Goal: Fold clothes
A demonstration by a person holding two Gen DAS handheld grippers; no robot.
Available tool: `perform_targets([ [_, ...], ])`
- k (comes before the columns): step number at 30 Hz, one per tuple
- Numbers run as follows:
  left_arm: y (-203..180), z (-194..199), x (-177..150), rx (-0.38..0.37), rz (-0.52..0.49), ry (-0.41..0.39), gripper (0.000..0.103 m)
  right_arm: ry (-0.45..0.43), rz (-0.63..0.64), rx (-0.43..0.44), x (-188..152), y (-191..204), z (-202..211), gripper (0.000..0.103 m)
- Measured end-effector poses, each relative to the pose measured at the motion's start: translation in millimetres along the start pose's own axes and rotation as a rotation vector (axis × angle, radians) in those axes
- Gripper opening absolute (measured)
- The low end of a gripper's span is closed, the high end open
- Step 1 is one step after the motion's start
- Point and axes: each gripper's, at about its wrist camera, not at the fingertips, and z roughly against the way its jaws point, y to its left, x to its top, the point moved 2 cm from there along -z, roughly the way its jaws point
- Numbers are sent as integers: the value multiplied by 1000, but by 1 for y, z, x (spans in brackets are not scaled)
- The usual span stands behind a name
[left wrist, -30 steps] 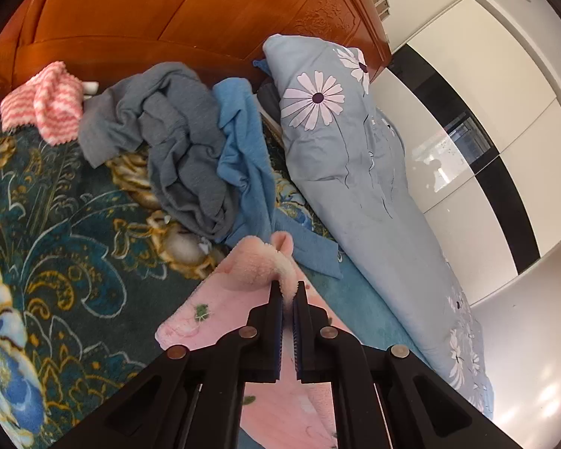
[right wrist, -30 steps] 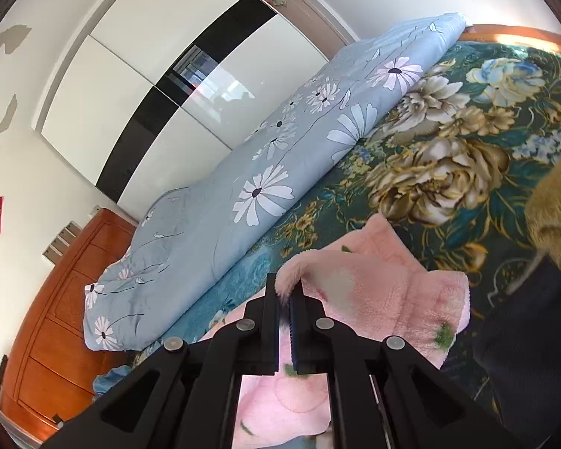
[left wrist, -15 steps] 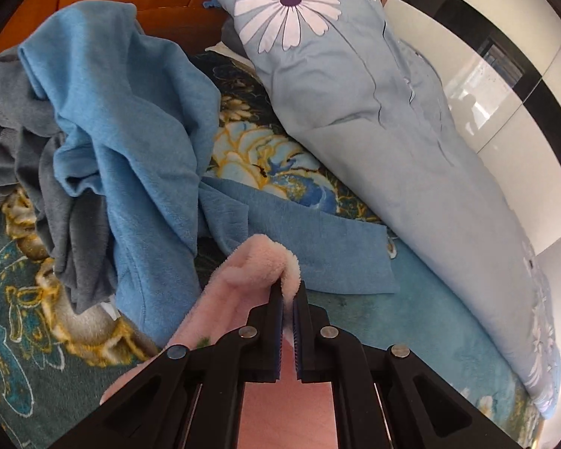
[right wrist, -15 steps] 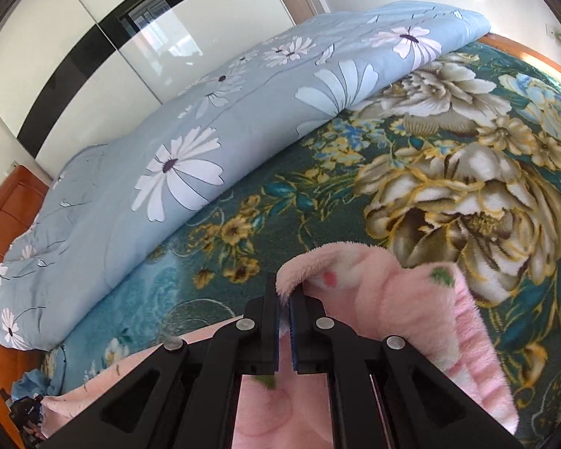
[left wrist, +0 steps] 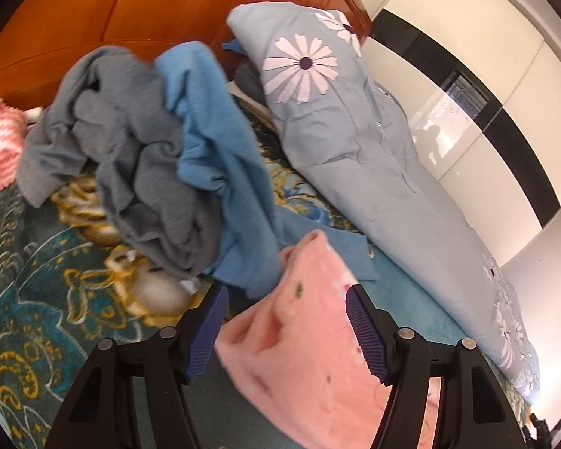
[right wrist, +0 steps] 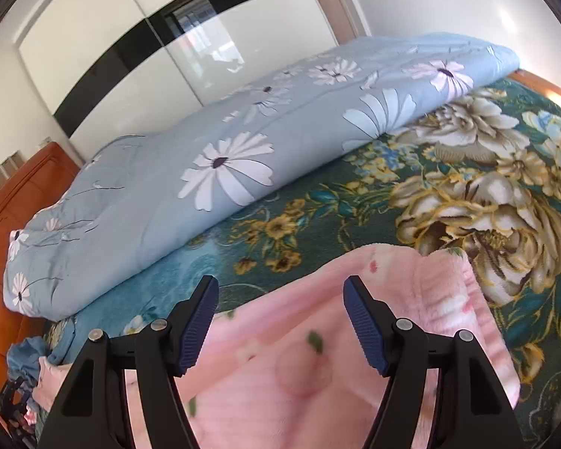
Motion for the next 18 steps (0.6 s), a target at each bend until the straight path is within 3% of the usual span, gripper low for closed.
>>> perform_targets([
  [3, 21, -14, -23, -79, 94, 95, 71, -23, 45, 56, -26, 10, 38, 72],
  [7, 28, -31, -49, -231, 192, 161, 71, 12, 12, 125, -68, 1, 72, 73],
  [11, 15, -51, -51, -180, 146, 177, 73, 49, -92, 113, -104, -26, 88, 73],
  [14, 12, -62, -48, -130, 167, 177, 70, 97, -218, 124, -125, -48, 83, 73],
  [15, 12, -63, -47, -117, 179, 170, 66, 106, -246, 126, -129, -53, 79, 73],
  [17, 13, -66, -44, -93, 205, 161, 28, 98, -281, 119, -130, -60, 72, 73],
  [18, 14, -67, -43, -79, 218, 163, 22, 89, -301, 117, -130, -64, 68, 73],
])
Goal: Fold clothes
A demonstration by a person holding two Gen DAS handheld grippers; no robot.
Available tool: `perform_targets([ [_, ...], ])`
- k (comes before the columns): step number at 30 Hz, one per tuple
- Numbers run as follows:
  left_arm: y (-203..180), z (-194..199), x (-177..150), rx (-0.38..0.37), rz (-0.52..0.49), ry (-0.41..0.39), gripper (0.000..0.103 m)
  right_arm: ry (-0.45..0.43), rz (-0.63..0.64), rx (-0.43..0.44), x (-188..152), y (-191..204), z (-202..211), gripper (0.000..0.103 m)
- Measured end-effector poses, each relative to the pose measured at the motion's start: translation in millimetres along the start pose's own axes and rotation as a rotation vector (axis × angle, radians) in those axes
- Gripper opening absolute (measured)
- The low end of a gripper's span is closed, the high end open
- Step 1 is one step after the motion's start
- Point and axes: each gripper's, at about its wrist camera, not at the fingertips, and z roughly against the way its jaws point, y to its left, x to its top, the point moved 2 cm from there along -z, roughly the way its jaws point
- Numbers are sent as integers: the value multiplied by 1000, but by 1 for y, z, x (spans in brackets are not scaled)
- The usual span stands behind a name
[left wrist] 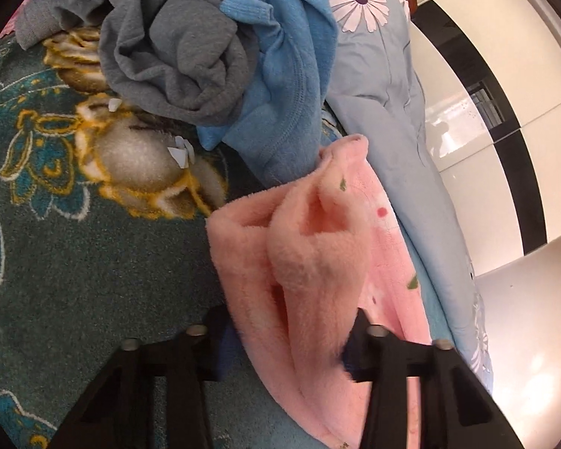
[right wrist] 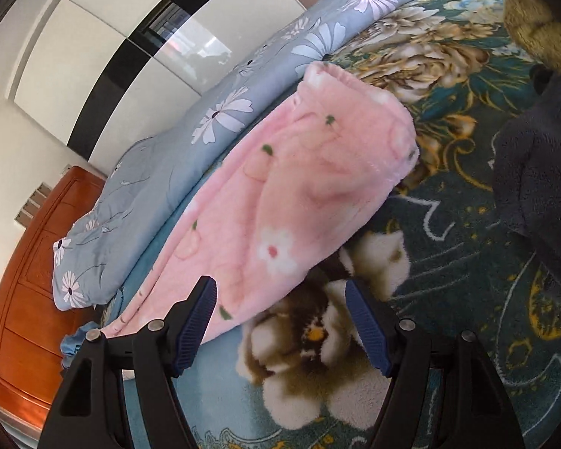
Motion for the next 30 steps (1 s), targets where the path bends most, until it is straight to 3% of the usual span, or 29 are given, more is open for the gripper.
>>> perform_targets([
  [2, 0, 1, 2, -2, 17, -6, 15, -36, -58, -12, 8, -9, -8, 73],
  [7, -9, 14, 6, -26, 20, -41, 12, -71, -109, -80, 31, -17, -42, 73],
  [10, -16, 29, 12, -51, 36, -48, 11, -102, -159, -50, 42, -16, -50, 69],
  [11, -19, 36, 14, -59, 35, -53, 11, -97, -182, -47, 45, -15, -51, 44],
  [13, -27, 57, 18, -85, 17, -66, 11, -66, -232, -53, 51, -13, -47, 16],
  [18, -31, 130, 18, -161, -49, -124, 11, -80, -88, 54, 53, 8, 15, 14],
  [21, -9, 187, 3, -105, -141, -207, 11, -25, 3, 60, 28, 7, 48, 14],
  [24, 40, 221, -18, -51, -126, -195, 11, 39, 41, 45, -8, -13, 69, 14],
  [30, 112, 212, -54, 57, -45, -112, 11, 122, 9, 4, -49, -51, 66, 14],
])
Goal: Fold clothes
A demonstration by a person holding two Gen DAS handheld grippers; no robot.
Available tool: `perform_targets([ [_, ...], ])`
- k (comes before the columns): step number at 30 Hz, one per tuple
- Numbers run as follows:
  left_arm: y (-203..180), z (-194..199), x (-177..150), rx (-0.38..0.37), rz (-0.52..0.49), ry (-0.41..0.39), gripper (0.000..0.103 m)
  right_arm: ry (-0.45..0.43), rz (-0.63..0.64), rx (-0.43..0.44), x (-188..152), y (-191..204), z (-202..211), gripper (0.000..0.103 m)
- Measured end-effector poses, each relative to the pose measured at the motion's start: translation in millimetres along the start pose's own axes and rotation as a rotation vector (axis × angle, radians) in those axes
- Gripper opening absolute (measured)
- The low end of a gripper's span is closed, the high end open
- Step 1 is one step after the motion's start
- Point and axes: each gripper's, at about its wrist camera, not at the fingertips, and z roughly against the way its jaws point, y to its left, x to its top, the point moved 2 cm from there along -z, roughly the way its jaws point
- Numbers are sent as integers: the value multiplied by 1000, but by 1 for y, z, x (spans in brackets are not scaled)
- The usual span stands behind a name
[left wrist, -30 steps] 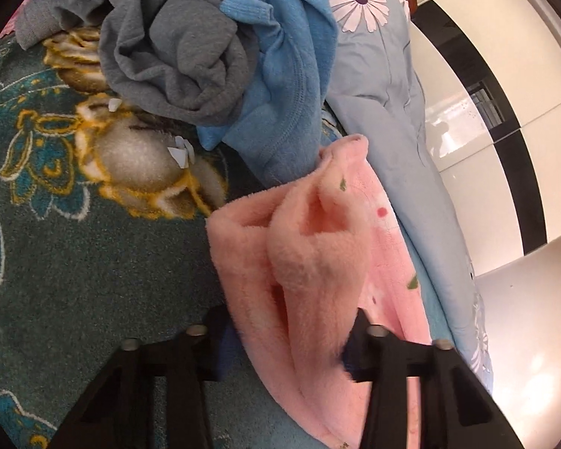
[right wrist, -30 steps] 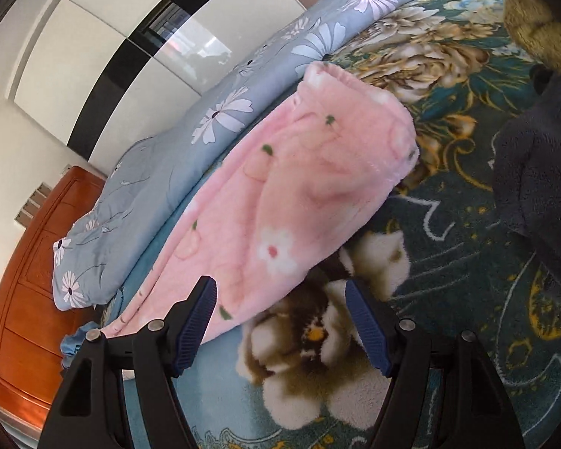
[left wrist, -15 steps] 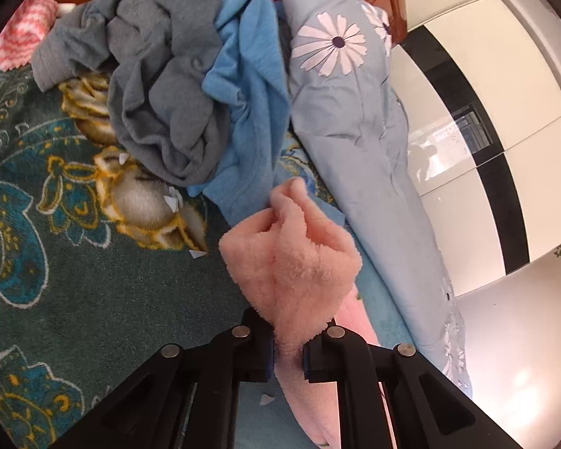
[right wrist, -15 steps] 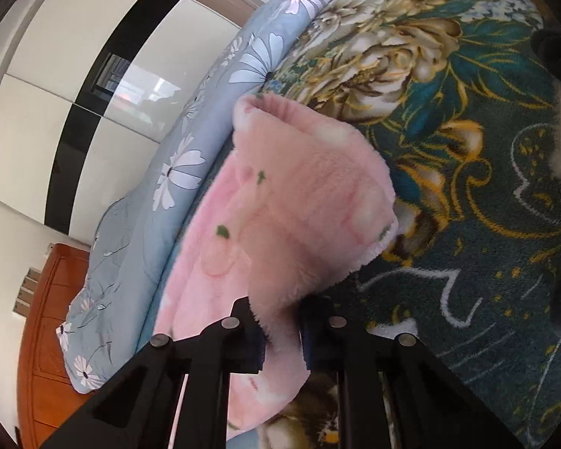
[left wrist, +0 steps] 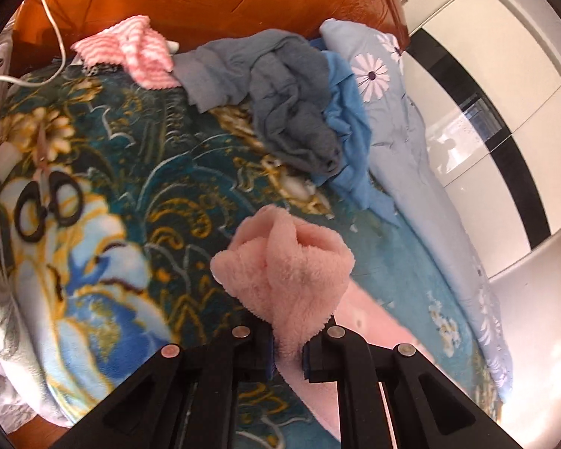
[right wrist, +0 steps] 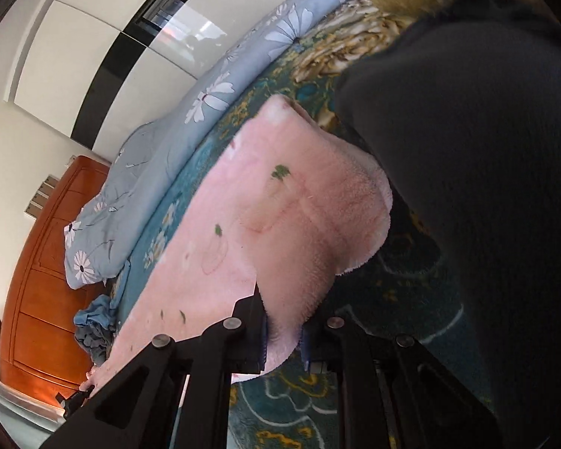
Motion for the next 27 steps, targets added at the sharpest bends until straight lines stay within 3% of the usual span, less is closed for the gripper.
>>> perform_targets([
  [2, 16, -2, -8, 2, 76, 23, 11, -7, 20, -14, -3, 2, -2, 15],
  [5, -1, 8, -11, 40, 28, -8, 11, -11, 38, -16, -1, 8, 1, 18],
  [10, -92, 44, -2, 64, -236, -126, 11, -20, 98, -25, -1, 18, 8, 21],
  [12, -138, 63, -9, 44, -349, -185, 11, -24, 119, -33, -4, 20, 10, 28],
  [14, -188, 79, -25, 15, -493, -235, 12, -37, 147, -49, -9, 21, 14, 48],
  [16, -239, 85, -51, -32, -639, -251, 14, -69, 169, -80, -14, 22, 20, 60],
  [18, -282, 81, -85, -104, -736, -223, 14, -110, 183, -137, -18, 23, 29, 61],
  [20, -318, 69, -125, -200, -807, -146, 14, -132, 180, -136, -20, 22, 37, 61],
  [23, -360, 35, -197, -241, -922, -69, 14, -143, 193, -128, -25, 25, 45, 63],
  [27, -384, -18, -286, -298, -923, 120, 14, -138, 245, -125, -34, 32, 51, 67],
])
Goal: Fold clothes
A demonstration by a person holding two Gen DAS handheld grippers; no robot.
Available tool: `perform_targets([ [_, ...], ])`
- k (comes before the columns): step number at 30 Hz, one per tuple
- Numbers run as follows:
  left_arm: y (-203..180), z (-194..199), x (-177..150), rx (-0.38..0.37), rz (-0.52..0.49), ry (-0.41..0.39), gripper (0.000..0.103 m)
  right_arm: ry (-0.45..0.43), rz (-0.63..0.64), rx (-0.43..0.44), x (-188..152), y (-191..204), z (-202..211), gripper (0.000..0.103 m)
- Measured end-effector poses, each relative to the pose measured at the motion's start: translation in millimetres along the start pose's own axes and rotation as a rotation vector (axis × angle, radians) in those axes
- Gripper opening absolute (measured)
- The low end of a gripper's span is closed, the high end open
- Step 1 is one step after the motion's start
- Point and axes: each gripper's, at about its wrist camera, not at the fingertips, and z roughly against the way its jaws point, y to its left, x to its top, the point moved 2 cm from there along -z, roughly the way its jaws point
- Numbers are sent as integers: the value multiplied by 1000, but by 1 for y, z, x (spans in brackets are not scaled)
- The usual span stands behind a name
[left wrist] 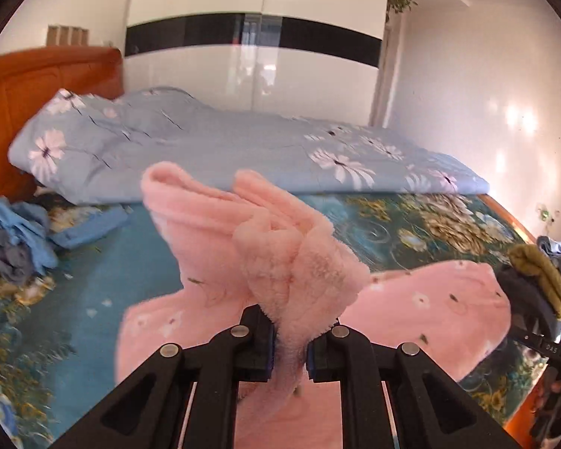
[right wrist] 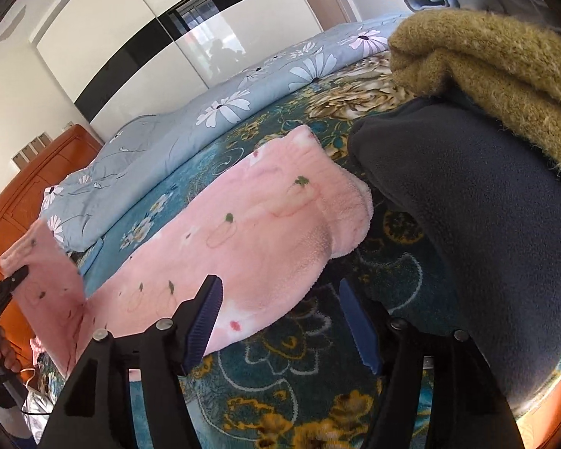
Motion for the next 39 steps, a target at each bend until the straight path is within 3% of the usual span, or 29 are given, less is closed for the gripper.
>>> perform_targets([
  [2, -22, -32, -22, -41, 29, 60, 14, -18, 18, 11, -5, 2, 3, 67],
  [6, -47, -67, -58, -38, 32, 165, 14, -57, -8, 42, -10, 2, 6, 67],
  [9, -57, -74, -79, -52, 48, 214, 21, -62, -7, 78, -13, 10, 3, 67],
  [10, -60, -77, -87, -56, 53, 230, 29, -66, 1, 91, -14, 15, 1, 67],
  [11, -61, -74, -91, -82, 50, 232, 41, -70, 9, 108, -15, 22, 0, 67],
  [13, -63, -64, -95, -139, 34, 222, 53, -62, 27, 162, -16, 37, -8, 67],
  [15, -61, -56, -95, -182, 46, 211, 55, -28, 23, 241, -18, 55, -22, 67],
  [18, -39, -34, -90, -237, 142, 160, 55, 47, -1, 377, -20, 82, -47, 67],
  [20, -10, -20, -83, -163, 212, 104, 55, 108, -17, 430, -21, 100, -68, 68],
  [23, 43, -2, -77, 94, 280, 48, 59, 185, -54, 466, -26, 120, -95, 68],
  [25, 75, 6, -82, 263, 297, 42, 60, 224, -64, 478, -31, 132, -108, 70],
  [27, 102, 8, -96, 366, 332, 75, 60, 253, -62, 492, -40, 143, -117, 70],
  [29, 121, 9, -112, 377, 380, 107, 60, 287, -62, 510, -49, 151, -122, 70],
  [32, 137, 4, -132, 336, 449, 135, 66, 293, -45, 486, -56, 157, -125, 71],
  [39, 146, 2, -150, 265, 511, 108, 69, 300, -24, 441, -49, 184, -132, 73],
])
